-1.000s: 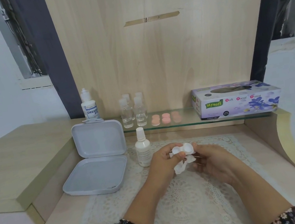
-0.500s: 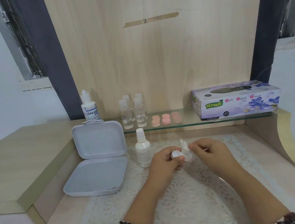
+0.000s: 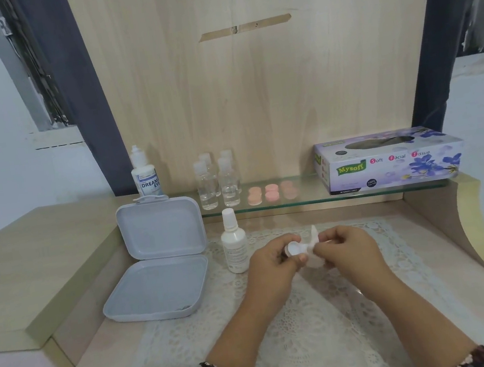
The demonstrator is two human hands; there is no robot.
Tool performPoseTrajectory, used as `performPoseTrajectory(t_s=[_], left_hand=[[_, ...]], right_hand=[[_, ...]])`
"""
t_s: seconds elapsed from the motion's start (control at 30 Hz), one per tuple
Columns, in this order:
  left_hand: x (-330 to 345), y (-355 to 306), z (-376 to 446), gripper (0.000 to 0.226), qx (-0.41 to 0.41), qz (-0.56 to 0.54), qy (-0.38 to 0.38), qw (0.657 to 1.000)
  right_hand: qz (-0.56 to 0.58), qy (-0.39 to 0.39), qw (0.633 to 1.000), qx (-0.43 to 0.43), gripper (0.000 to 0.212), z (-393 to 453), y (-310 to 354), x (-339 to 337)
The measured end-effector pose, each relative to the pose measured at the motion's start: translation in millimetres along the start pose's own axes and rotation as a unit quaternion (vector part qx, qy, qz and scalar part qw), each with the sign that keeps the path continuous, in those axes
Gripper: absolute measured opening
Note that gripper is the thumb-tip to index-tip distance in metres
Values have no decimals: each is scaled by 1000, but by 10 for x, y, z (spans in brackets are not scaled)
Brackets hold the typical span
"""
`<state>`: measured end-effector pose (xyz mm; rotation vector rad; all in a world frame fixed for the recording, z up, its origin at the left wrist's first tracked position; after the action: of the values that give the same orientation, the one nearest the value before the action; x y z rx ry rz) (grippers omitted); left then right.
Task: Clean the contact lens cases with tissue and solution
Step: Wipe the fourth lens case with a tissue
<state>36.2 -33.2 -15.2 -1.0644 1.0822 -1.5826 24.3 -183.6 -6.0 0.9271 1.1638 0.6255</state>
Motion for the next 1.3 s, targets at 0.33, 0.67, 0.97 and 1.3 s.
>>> performPoseTrajectory(t_s=[0.33, 0.67, 0.97, 1.3], left_hand=[[41, -38, -30, 19, -17, -22, 31, 999], [57, -111, -78, 32, 47, -51, -8, 998], [4, -75, -39, 38, 40, -61, -65, 995], [-18, -74, -43, 40, 36, -32, -68, 997]], right_hand=[[-222, 5, 937, -270, 19, -81, 225, 10], [6, -44, 999, -6, 12, -97, 87, -5], [286, 96, 940, 157, 9, -45, -47, 145], [65, -6, 998, -21, 6, -107, 92, 27]])
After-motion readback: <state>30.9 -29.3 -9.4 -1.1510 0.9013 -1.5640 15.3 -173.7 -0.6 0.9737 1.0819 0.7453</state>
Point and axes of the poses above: each hand's wrist, its own z-axis towards the middle knuckle, its own x-axis out of the palm, y = z × x, the point moved 5 cm from there along z, towards the middle knuckle, and after that the axes turned 14 degrees about -z, right-handed, at the moved point
